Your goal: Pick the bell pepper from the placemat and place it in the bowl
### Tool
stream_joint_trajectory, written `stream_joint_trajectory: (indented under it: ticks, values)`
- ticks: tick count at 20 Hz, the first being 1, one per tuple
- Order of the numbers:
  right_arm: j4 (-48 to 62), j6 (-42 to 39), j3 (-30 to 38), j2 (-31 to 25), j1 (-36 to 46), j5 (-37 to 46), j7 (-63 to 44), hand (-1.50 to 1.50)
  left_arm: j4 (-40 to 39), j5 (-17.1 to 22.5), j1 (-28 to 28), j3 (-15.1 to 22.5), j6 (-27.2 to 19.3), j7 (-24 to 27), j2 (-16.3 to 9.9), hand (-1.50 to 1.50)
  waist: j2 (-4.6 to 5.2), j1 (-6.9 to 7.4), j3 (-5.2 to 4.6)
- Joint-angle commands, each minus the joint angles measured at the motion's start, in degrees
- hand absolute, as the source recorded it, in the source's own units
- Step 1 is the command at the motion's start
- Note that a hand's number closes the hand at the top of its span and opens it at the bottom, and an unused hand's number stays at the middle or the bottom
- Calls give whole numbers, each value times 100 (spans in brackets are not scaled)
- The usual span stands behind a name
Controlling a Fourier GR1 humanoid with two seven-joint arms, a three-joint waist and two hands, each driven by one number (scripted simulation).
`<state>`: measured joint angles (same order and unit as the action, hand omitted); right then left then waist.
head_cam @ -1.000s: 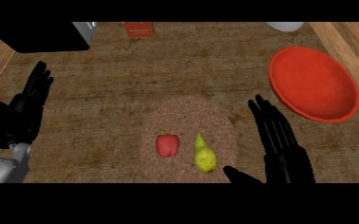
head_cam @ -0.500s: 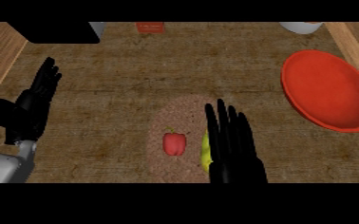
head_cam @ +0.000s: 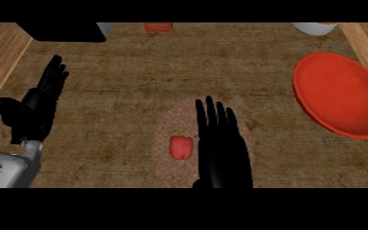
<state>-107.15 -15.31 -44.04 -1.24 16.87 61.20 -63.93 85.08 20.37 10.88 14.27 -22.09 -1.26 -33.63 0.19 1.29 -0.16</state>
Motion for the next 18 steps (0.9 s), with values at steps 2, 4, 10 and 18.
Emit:
stream_joint_trajectory:
  ticks: [2,4,10,18]
  values:
    - [742,-598,5,118,469,-967,-1236,-150,-53,-93,0,15,20,7,45,0,6,54,2]
    - [836,-943,344,118,464,-1248,-1188,-150,-79,-106,-56,-14,-21,139,144,0,-1,-3,1]
    - [1236,-1013,189,118,841,-1775,-1794,-150,6,-93,-25,-29,62,-6,162,0,-30,-23,1]
    - [2086,-492,-239,117,1550,-1224,-1586,-150,-47,36,-99,-404,392,-16,-56,0,-29,-14,9]
